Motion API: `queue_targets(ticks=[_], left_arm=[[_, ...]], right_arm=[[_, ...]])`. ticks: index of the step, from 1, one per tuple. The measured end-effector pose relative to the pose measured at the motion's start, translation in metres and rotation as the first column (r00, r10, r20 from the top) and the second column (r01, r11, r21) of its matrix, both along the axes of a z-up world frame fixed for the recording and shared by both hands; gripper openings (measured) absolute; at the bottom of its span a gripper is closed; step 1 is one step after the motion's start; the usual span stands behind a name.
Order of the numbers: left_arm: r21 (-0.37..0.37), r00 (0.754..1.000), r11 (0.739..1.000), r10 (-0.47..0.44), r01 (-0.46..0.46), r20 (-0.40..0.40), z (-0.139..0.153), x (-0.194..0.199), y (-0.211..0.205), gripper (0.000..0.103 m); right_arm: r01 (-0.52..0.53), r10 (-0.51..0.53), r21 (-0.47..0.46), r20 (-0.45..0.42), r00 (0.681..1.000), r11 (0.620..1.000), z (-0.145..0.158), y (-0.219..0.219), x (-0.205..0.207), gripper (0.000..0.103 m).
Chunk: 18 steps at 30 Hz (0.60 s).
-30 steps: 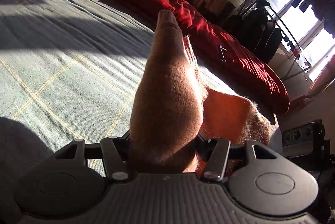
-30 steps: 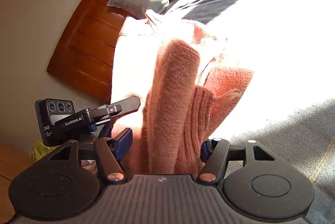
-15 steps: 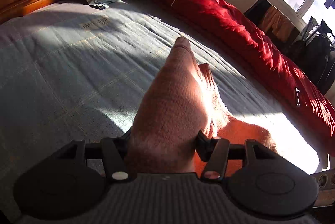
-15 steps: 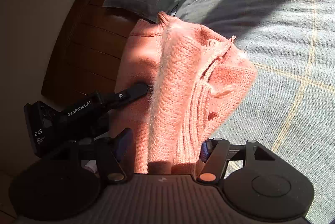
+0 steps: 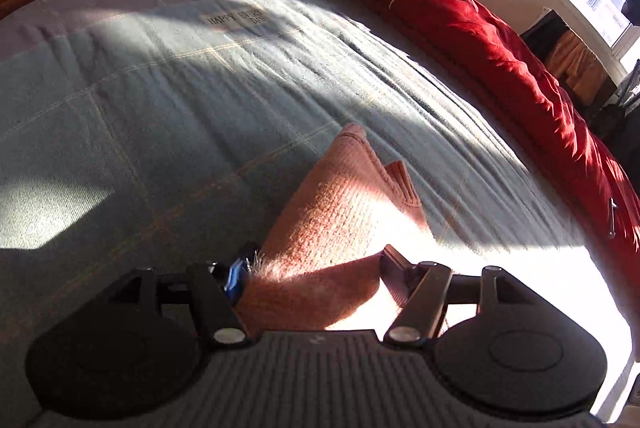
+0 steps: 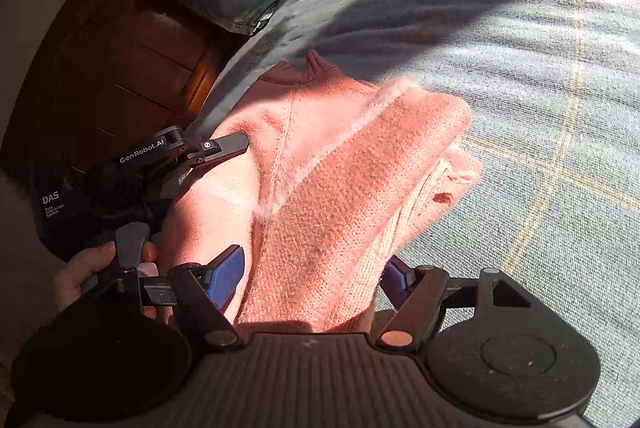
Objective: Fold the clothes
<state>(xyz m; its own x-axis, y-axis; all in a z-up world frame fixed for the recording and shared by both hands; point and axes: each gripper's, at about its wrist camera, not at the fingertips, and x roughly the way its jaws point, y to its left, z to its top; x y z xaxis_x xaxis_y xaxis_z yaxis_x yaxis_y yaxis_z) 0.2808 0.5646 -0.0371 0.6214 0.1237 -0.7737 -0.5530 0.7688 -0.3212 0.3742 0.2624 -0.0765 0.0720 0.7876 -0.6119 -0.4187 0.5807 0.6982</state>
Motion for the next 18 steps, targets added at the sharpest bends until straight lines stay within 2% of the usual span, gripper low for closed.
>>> queue_targets(ticks=[3, 4, 6, 7, 10, 12, 16, 18], left_arm=[[0.125, 1.000, 0.992, 0.010, -0.008, -0.011, 0.020, -0.015, 0.000, 0.068], [0.147, 1.000, 0.989, 0.011, -0.009, -0.009, 0.027, -0.022, 0.000, 0.068], [0.138, 1.000, 0.990, -0.001, -0.002, 0.015, 0.036, -0.041, 0.000, 0.071], [0.121, 0.999, 0.993, 0.003, -0.008, 0.042, 0.035, -0.055, -0.001, 0.071], [0.041, 0.990, 0.997, 0.053, -0.059, 0.128, 0.023, -0.098, -0.003, 0.081], [-0.010, 0.979, 0.995, 0.098, -0.098, 0.180, 0.013, -0.127, -0.003, 0.081], [-0.103, 0.937, 0.973, 0.228, -0.207, 0.265, -0.022, -0.177, -0.003, 0.081], [-0.190, 0.915, 0.956, 0.275, -0.226, 0.294, -0.047, -0.191, 0.000, 0.084]], right_arm=[[0.007, -0.003, -0.026, 0.143, 0.990, 1.000, 0.024, -0.013, 0.003, 0.078], [-0.005, 0.009, -0.021, 0.185, 0.983, 1.000, 0.032, -0.015, 0.003, 0.078], [-0.064, 0.061, 0.010, 0.202, 0.977, 0.998, 0.045, -0.023, -0.001, 0.078], [-0.102, 0.095, 0.028, 0.200, 0.975, 0.994, 0.051, -0.025, -0.004, 0.078], [-0.198, 0.188, 0.028, 0.215, 0.959, 0.980, 0.059, -0.031, -0.018, 0.078], [-0.247, 0.237, 0.025, 0.212, 0.948, 0.969, 0.060, -0.033, -0.027, 0.078], [-0.334, 0.320, 0.030, 0.210, 0.924, 0.942, 0.062, -0.051, -0.046, 0.079], [-0.359, 0.345, 0.021, 0.223, 0.912, 0.933, 0.065, -0.060, -0.053, 0.080]])
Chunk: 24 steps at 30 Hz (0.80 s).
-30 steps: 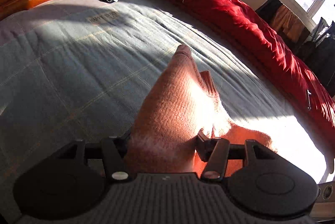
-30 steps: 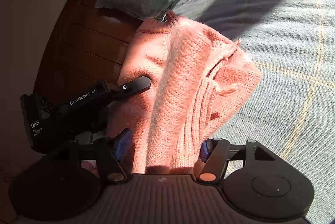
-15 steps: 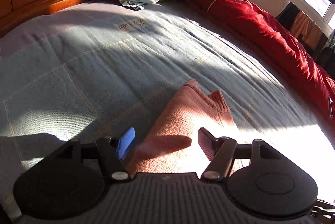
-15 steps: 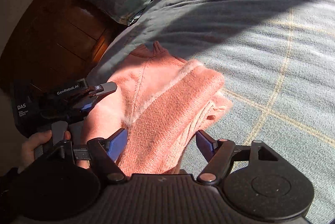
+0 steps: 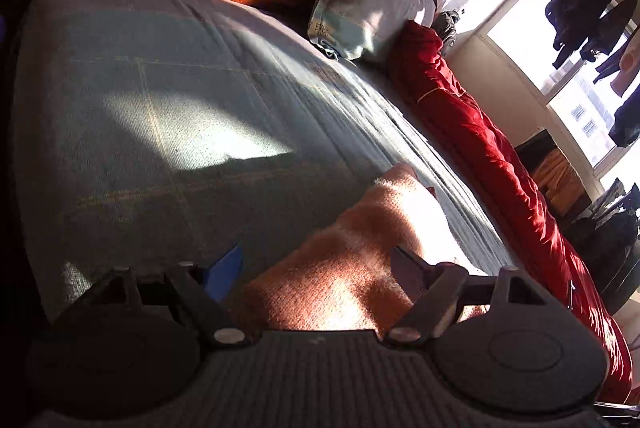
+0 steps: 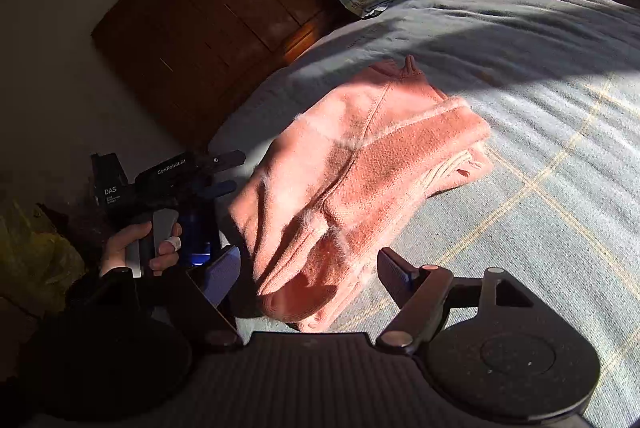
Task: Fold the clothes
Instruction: 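Lower the folded end onto the sweater and open both grippers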
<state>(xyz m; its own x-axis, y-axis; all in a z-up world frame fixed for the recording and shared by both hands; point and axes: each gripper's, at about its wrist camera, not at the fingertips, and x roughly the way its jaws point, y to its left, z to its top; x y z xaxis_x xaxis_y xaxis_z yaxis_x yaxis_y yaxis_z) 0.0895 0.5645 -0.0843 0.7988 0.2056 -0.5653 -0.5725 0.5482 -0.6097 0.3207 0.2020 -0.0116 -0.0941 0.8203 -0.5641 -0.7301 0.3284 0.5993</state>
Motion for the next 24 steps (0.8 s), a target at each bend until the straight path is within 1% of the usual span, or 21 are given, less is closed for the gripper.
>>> queue_targets(ticks=[2, 4, 5, 7, 8, 11, 12, 15, 16, 17, 18, 19, 20, 21, 24], left_arm=[[-0.073, 0.998, 0.997, 0.024, -0.020, 0.052, -0.022, -0.010, 0.003, 0.084], [-0.104, 0.992, 0.994, 0.043, -0.031, 0.119, -0.032, -0.012, 0.004, 0.085], [-0.120, 0.987, 0.992, 0.054, -0.035, 0.153, -0.036, -0.013, 0.005, 0.088], [-0.152, 0.973, 0.987, 0.075, -0.042, 0.218, -0.046, -0.015, 0.006, 0.090], [-0.169, 0.967, 0.985, 0.073, -0.032, 0.245, -0.049, -0.015, 0.006, 0.090], [-0.200, 0.954, 0.979, 0.018, 0.045, 0.300, -0.053, -0.009, -0.002, 0.090], [-0.205, 0.949, 0.977, 0.012, 0.056, 0.314, -0.055, -0.008, -0.006, 0.090], [-0.204, 0.938, 0.977, 0.012, 0.063, 0.347, -0.060, -0.006, -0.019, 0.089], [-0.204, 0.940, 0.978, 0.025, 0.048, 0.340, -0.060, -0.005, -0.020, 0.088], [-0.213, 0.946, 0.977, 0.047, 0.024, 0.321, -0.058, -0.004, -0.019, 0.075], [-0.232, 0.952, 0.973, 0.071, 0.000, 0.298, -0.057, -0.003, -0.018, 0.060], [-0.262, 0.956, 0.965, 0.095, -0.020, 0.277, -0.055, -0.003, -0.015, 0.028], [-0.277, 0.958, 0.960, 0.110, -0.034, 0.266, -0.051, -0.004, -0.012, 0.025], [-0.269, 0.959, 0.962, 0.119, -0.047, 0.259, -0.044, -0.003, -0.011, 0.023], [-0.217, 0.974, 0.974, 0.104, -0.059, 0.202, -0.019, 0.006, -0.006, 0.021]], right_arm=[[-0.013, 0.013, -0.003, 0.012, 1.000, 1.000, 0.002, -0.009, -0.005, 0.081], [-0.026, 0.025, 0.009, 0.003, 1.000, 1.000, 0.001, -0.014, -0.006, 0.082], [-0.024, 0.024, 0.016, -0.003, 1.000, 1.000, 0.001, -0.017, -0.007, 0.082], [-0.025, 0.025, 0.025, -0.017, 1.000, 0.999, 0.001, -0.023, -0.009, 0.082], [-0.027, 0.027, 0.029, -0.020, 0.999, 0.999, 0.001, -0.025, -0.010, 0.082], [-0.030, 0.031, 0.035, -0.026, 0.999, 0.999, 0.000, -0.034, -0.013, 0.082], [-0.029, 0.030, 0.038, -0.031, 0.999, 0.999, -0.001, -0.037, -0.014, 0.082], [-0.021, 0.023, 0.048, -0.042, 0.999, 0.999, -0.001, -0.047, -0.016, 0.082], [-0.017, 0.019, 0.048, -0.041, 0.999, 0.999, -0.001, -0.049, -0.017, 0.082], [-0.013, 0.015, 0.047, -0.037, 0.999, 0.999, -0.001, -0.052, -0.017, 0.082], [-0.011, 0.012, 0.045, -0.033, 0.999, 0.999, -0.001, -0.053, -0.018, 0.082], [-0.009, 0.010, 0.043, -0.028, 1.000, 0.999, -0.001, -0.055, -0.018, 0.082], [-0.006, 0.007, 0.041, -0.025, 1.000, 0.999, 0.000, -0.057, -0.019, 0.082], [-0.004, 0.005, 0.040, -0.021, 1.000, 0.999, 0.000, -0.058, -0.019, 0.082], [0.001, 0.000, 0.045, -0.015, 1.000, 0.999, 0.004, -0.062, -0.020, 0.082]])
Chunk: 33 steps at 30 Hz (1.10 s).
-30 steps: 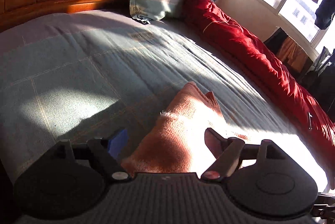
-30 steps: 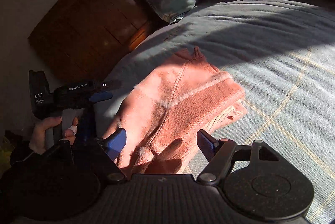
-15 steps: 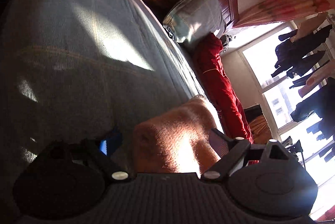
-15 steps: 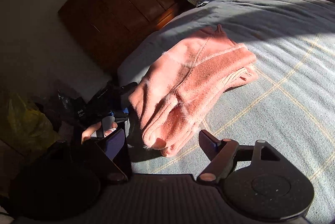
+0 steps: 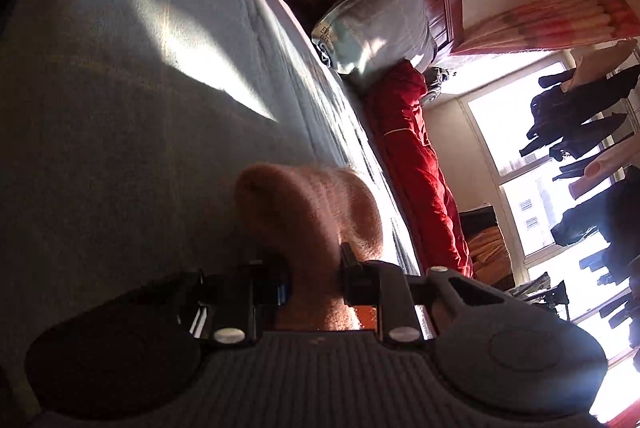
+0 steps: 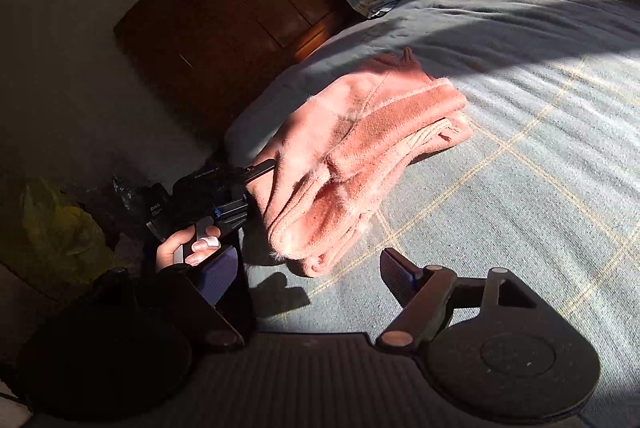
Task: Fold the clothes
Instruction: 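Lower the folded end onto the sweater and open both grippers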
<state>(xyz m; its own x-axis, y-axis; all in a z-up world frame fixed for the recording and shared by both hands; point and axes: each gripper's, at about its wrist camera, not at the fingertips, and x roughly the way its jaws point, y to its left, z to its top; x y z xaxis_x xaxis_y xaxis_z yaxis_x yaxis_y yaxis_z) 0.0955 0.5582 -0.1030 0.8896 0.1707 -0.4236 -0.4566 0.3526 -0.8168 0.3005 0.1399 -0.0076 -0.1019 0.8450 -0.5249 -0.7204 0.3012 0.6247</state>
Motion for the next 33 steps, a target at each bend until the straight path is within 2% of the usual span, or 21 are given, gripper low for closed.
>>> queue_targets(ticks=[3, 6, 8, 10, 11, 13, 15, 17, 20, 21, 23, 25, 27, 28, 30, 33], left_arm=[[0.038, 0.995, 0.999, 0.004, 0.000, -0.101, 0.016, 0.010, 0.006, 0.021], [0.024, 0.981, 1.000, 0.019, -0.015, -0.195, 0.000, 0.010, 0.014, 0.028], [0.008, 0.977, 0.999, 0.036, -0.035, -0.212, -0.012, 0.002, 0.015, 0.041], [-0.003, 0.979, 0.999, 0.050, -0.052, -0.196, -0.012, -0.010, 0.012, 0.042], [0.010, 0.975, 0.998, 0.062, -0.061, -0.214, -0.005, -0.015, 0.011, 0.043], [0.121, 0.956, 0.991, 0.091, -0.059, -0.278, 0.021, -0.018, 0.004, 0.042], [0.242, 0.940, 0.970, 0.098, -0.017, -0.328, 0.050, -0.016, -0.004, 0.047], [0.332, 0.940, 0.939, 0.029, 0.091, -0.340, 0.079, 0.000, -0.016, 0.063], [0.424, 0.934, 0.871, -0.098, 0.247, -0.342, 0.105, 0.044, -0.038, 0.069], [0.432, 0.927, 0.853, -0.143, 0.294, -0.348, 0.106, 0.062, -0.043, 0.069], [0.393, 0.903, 0.847, -0.209, 0.359, -0.376, 0.096, 0.095, -0.045, 0.070], [0.338, 0.870, 0.860, -0.213, 0.383, -0.444, 0.073, 0.118, -0.042, 0.070], [0.304, 0.858, 0.881, -0.188, 0.362, -0.477, 0.052, 0.124, -0.033, 0.069], [0.302, 0.856, 0.882, -0.186, 0.361, -0.482, 0.046, 0.121, -0.031, 0.069], [0.302, 0.848, 0.878, -0.188, 0.371, -0.496, 0.046, 0.116, -0.032, 0.069], [0.311, 0.842, 0.874, -0.178, 0.373, -0.510, 0.071, 0.119, -0.038, 0.068]], right_arm=[[0.007, -0.007, 0.001, 0.020, 1.000, 1.000, 0.004, -0.003, -0.002, 0.082], [0.022, -0.022, -0.007, 0.029, 0.999, 1.000, 0.005, -0.007, -0.004, 0.082], [0.031, -0.030, -0.021, 0.043, 0.999, 0.999, 0.004, -0.011, -0.005, 0.082], [0.040, -0.038, -0.037, 0.058, 0.998, 0.999, 0.004, -0.015, -0.006, 0.082], [0.046, -0.044, -0.042, 0.065, 0.997, 0.998, 0.004, -0.018, -0.005, 0.083], [0.057, -0.054, -0.042, 0.068, 0.996, 0.998, 0.005, -0.024, -0.002, 0.083], [0.062, -0.059, -0.034, 0.076, 0.995, 0.998, 0.009, -0.028, 0.000, 0.084], [0.066, -0.063, -0.023, 0.095, 0.993, 0.998, 0.013, -0.030, 0.001, 0.085], [0.068, -0.065, -0.019, 0.120, 0.991, 0.998, 0.015, -0.028, 0.002, 0.085], [0.069, -0.066, -0.019, 0.119, 0.991, 0.997, 0.014, -0.027, 0.002, 0.085], [0.071, -0.068, -0.017, 0.113, 0.991, 0.997, 0.013, -0.026, 0.001, 0.085], [0.075, -0.072, -0.019, 0.117, 0.991, 0.997, 0.013, -0.029, -0.001, 0.085], [0.083, -0.079, -0.029, 0.136, 0.988, 0.996, 0.014, -0.037, -0.003, 0.085], [0.088, -0.082, -0.034, 0.146, 0.986, 0.996, 0.014, -0.041, -0.005, 0.085], [0.106, -0.098, -0.042, 0.171, 0.980, 0.993, 0.015, -0.052, -0.005, 0.086], [0.135, -0.125, -0.040, 0.193, 0.973, 0.990, 0.017, -0.066, -0.005, 0.087]])
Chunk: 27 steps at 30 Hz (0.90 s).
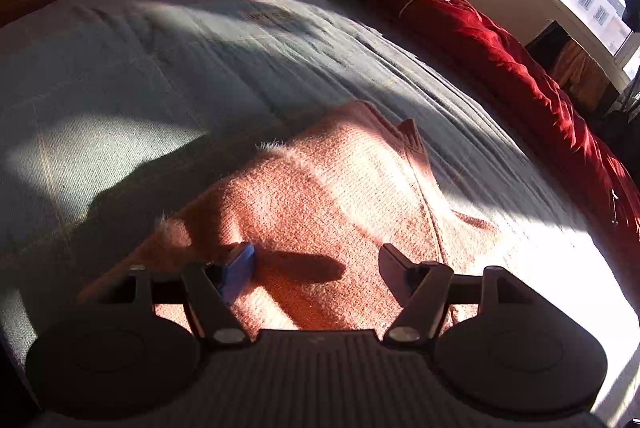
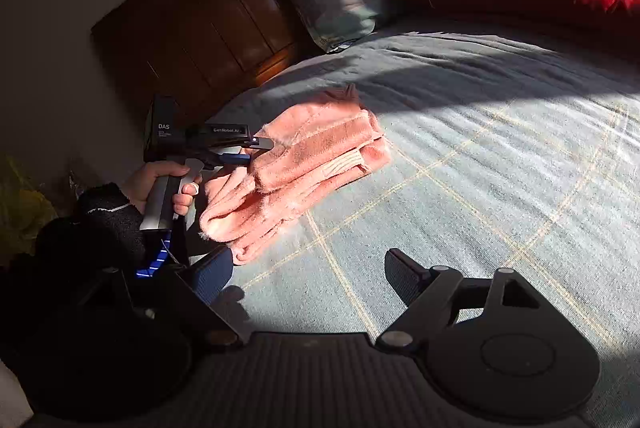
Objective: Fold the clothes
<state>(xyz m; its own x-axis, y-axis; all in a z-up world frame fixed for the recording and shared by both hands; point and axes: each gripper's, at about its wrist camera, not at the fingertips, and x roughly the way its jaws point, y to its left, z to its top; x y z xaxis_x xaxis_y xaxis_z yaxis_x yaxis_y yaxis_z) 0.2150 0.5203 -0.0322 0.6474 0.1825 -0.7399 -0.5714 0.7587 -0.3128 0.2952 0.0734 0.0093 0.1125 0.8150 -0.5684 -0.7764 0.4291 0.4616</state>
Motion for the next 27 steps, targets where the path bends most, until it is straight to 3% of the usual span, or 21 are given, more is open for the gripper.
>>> queue_targets(ticks=[5, 10, 13, 15, 17, 22, 27], left_arm=[[0.054, 0.993, 0.993, -0.107, 0.104, 0.053, 0.029, 0.048, -0.011, 0.079], [0.026, 0.993, 0.993, -0.115, 0.116, -0.029, -0.015, 0.095, -0.004, 0.080], [0.106, 0.988, 0.983, -0.141, 0.147, -0.062, -0.026, 0.100, -0.012, 0.081], [0.121, 0.986, 0.980, -0.144, 0.155, -0.089, -0.017, 0.101, -0.020, 0.081], [0.116, 0.982, 0.979, -0.159, 0.170, -0.098, 0.000, 0.094, -0.031, 0.081], [0.093, 0.964, 0.960, -0.266, 0.264, 0.003, 0.038, 0.031, -0.075, 0.082], [0.084, 0.955, 0.954, -0.292, 0.288, 0.044, 0.033, -0.037, -0.115, 0.083]], right_arm=[[0.032, -0.032, 0.034, -0.006, 0.999, 0.999, 0.001, -0.009, 0.000, 0.088], [0.058, -0.058, 0.026, -0.010, 0.998, 0.998, 0.000, -0.013, -0.004, 0.088], [0.085, -0.085, 0.007, -0.007, 0.996, 0.996, -0.002, -0.021, -0.007, 0.088], [0.107, -0.107, 0.000, -0.007, 0.994, 0.994, -0.003, -0.029, -0.007, 0.088], [0.125, -0.125, 0.004, -0.011, 0.992, 0.992, -0.001, -0.036, -0.006, 0.088], [0.132, -0.132, 0.029, 0.008, 0.991, 0.991, 0.007, -0.043, -0.005, 0.091], [0.120, -0.120, 0.054, -0.009, 0.993, 0.991, 0.005, -0.040, -0.001, 0.092]])
